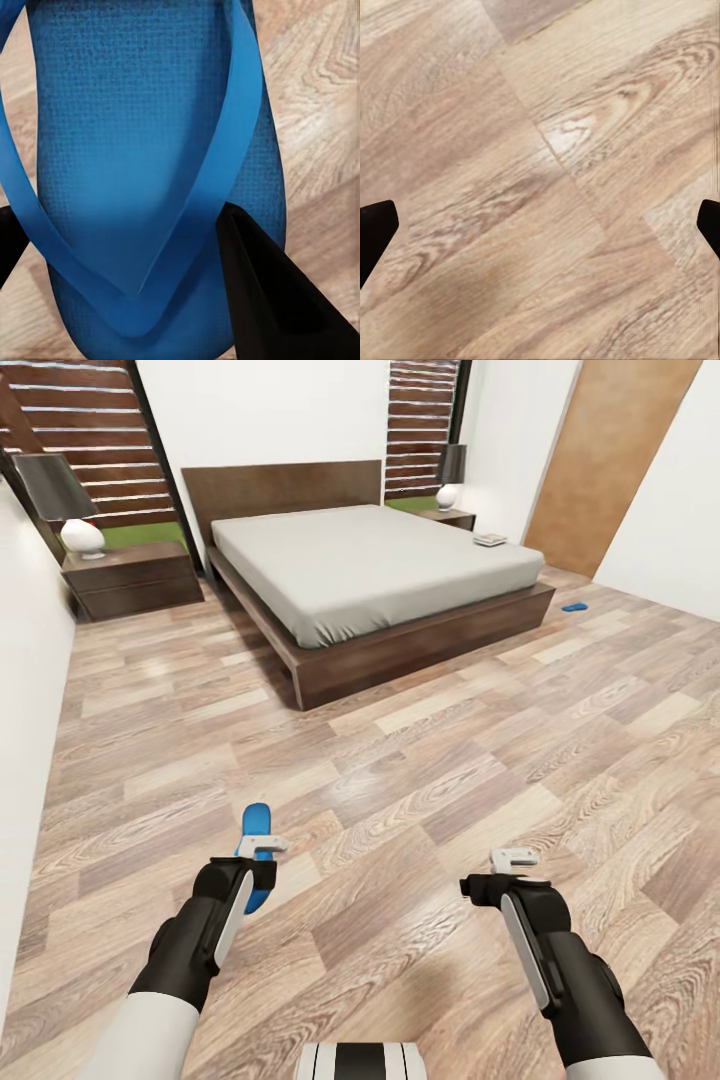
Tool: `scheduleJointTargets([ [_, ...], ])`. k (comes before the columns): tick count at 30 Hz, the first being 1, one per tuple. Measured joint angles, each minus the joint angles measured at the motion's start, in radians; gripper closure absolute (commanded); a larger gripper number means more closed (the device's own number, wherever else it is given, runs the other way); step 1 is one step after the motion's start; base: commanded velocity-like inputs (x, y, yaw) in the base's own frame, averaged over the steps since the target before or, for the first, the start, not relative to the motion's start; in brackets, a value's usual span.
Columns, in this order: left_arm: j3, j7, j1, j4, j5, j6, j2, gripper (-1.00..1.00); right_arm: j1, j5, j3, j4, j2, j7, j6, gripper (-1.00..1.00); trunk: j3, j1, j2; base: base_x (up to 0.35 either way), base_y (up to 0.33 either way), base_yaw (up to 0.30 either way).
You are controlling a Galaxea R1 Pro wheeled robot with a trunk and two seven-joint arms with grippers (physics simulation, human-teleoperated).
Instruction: In the bedroom, move the book from the bed onto either nightstand, and place the two sandals side by side next to the bed.
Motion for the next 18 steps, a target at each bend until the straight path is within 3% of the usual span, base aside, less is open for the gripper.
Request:
scheduleJointTargets([
  [18, -0.006, 0.000, 0.006, -0.006, 0.006, 0.019, -0.009, 1.00, -0.006, 0.004, 0.002, 0.000, -0.005, 0.001, 0.004, -1.00, 0.066, -0.008, 0.004, 0.000, 0.000, 0.000],
])
